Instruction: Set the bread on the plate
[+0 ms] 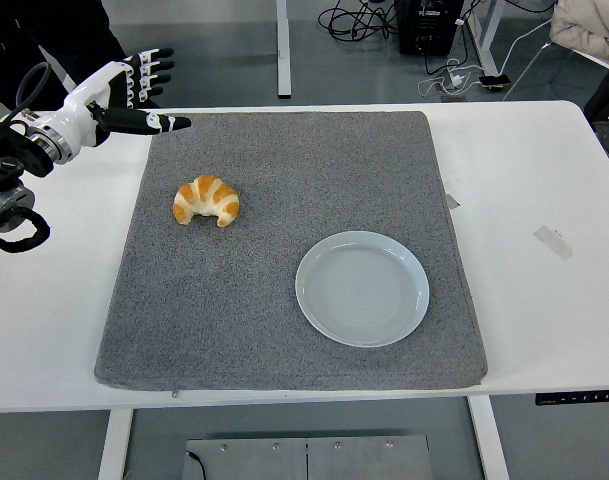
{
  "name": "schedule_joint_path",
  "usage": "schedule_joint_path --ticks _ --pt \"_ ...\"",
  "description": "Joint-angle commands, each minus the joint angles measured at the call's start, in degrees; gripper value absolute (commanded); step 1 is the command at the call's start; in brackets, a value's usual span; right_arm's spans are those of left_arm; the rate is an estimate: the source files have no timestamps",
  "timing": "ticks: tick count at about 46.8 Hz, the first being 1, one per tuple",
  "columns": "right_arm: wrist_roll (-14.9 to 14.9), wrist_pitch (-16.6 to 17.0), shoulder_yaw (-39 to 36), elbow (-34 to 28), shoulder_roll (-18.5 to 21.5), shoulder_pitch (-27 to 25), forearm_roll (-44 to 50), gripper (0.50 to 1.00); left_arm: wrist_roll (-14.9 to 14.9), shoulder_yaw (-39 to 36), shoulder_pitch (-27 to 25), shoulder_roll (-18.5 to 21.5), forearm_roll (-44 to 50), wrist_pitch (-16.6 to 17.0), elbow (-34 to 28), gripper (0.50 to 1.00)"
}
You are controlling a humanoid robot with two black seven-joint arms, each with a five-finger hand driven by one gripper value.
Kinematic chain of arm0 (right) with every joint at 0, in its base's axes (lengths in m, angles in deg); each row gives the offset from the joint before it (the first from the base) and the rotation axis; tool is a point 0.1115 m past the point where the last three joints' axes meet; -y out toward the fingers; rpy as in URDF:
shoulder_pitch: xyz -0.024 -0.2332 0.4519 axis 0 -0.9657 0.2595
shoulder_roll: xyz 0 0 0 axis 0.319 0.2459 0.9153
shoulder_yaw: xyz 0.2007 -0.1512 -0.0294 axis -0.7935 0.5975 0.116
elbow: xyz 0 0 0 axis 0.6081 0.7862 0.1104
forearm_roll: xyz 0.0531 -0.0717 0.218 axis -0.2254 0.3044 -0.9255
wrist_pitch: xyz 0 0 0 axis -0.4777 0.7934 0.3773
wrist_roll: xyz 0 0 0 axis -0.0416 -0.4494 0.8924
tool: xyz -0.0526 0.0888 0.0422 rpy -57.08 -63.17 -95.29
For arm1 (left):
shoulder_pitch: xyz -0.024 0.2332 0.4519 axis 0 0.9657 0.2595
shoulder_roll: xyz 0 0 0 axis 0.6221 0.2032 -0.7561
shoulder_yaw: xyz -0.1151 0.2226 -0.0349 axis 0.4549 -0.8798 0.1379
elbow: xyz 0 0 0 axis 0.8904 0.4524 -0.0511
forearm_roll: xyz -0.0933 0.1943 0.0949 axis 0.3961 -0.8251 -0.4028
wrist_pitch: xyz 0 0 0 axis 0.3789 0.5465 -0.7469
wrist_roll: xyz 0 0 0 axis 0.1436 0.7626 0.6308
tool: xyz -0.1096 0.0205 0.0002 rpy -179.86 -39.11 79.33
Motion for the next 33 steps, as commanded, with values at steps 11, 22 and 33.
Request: schedule_joint_path --ticks 11,22,33 --pt "0.0 0.0 0.0 0.0 0.0 0.0 0.0 1.0 5.9 -3.5 -2.4 5.0 -17.5 8.2 -11.8 0.978" --pt "0.1 0.0 0.0 0.0 0.0 0.0 0.0 1.0 8.0 -8.9 -2.8 4.8 -26.7 15.3 -14.9 0.978" --pt "0.0 0.0 0.0 0.0 0.0 0.0 0.0 1.0 8.7 -14.2 -3.0 4.5 -33.4 21.2 -14.9 0.978"
